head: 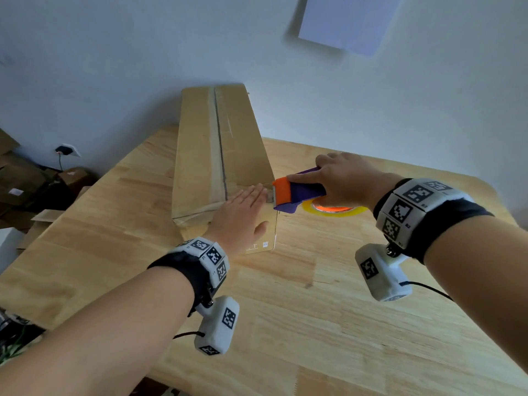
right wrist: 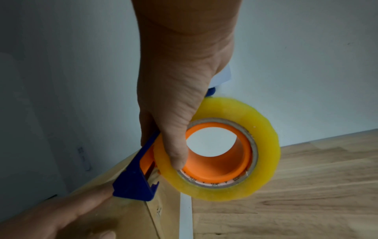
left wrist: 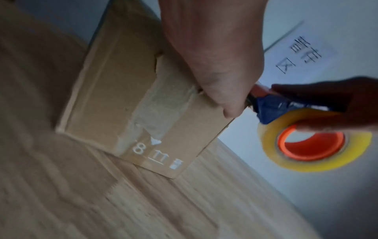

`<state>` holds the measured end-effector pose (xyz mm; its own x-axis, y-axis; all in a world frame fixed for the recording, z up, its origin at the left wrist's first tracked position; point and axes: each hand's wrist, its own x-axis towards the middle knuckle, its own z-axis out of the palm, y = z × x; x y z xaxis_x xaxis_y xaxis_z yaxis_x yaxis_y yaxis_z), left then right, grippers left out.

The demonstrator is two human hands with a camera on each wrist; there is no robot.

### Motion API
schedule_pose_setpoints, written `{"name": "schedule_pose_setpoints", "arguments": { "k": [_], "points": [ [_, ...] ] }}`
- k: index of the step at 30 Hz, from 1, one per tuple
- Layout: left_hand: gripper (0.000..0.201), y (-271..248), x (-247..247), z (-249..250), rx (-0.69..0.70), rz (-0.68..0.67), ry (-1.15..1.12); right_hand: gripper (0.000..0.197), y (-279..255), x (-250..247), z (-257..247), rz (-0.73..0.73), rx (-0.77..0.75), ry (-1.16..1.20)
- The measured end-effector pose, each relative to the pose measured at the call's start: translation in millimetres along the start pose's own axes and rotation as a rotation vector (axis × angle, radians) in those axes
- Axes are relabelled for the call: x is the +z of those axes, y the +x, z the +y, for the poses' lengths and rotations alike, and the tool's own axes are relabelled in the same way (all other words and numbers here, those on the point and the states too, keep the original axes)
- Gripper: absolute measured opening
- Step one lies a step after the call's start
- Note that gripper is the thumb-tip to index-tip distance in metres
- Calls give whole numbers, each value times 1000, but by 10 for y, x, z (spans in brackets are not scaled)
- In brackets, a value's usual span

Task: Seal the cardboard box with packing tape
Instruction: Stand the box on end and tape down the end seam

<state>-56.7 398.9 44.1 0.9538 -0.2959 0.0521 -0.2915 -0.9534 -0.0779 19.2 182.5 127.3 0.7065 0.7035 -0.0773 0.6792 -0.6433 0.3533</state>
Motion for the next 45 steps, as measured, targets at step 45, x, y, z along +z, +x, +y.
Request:
{"name": "schedule_pose_setpoints", "arguments": {
  "k": [45],
  "points": [
    [36,388,33,58,115,85,-4,21,43,421,-223,-511,226,-99]
  ]
}}
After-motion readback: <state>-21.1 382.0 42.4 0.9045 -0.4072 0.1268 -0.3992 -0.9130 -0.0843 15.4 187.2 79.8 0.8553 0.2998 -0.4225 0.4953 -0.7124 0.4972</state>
